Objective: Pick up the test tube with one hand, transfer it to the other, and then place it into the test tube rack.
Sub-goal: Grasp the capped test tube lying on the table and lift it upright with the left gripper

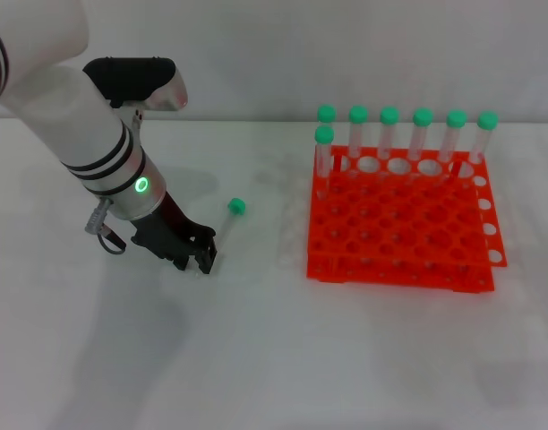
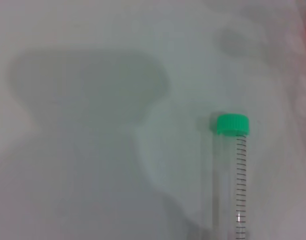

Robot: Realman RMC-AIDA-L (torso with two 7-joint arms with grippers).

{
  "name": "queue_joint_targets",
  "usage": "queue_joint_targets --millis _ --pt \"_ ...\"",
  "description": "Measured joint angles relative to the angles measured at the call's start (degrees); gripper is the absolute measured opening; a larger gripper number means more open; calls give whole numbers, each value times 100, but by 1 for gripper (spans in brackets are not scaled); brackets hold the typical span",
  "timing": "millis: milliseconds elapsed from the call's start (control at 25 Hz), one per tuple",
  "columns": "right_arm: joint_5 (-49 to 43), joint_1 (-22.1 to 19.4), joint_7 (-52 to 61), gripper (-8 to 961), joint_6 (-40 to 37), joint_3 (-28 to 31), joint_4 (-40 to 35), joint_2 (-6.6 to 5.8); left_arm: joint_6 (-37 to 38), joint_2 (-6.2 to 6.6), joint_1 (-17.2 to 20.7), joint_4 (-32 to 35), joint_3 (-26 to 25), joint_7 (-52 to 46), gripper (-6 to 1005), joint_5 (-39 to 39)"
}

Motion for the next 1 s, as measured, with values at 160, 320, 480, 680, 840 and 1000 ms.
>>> queue_joint_targets --millis 160,320,480,680,840,1000 --pt "0 1 0 884 3 -4 0 0 -39 2 7 -3 0 -2 335 1" --pt "-5 1 4 885 5 -4 0 0 -63 8 23 -6 0 -1 310 2" --pt "-8 1 4 885 18 -4 0 0 -127 -10 32 -30 0 10 279 8" --pt "-10 1 2 884 56 -4 0 0 -230 2 80 -24 -1 24 236 7" --pt "-10 1 2 885 94 -4 0 -6 -327 -1 104 -34 -1 72 207 7" --pt "-10 1 -6 885 113 -4 0 -8 -395 -2 111 -55 0 113 188 11"
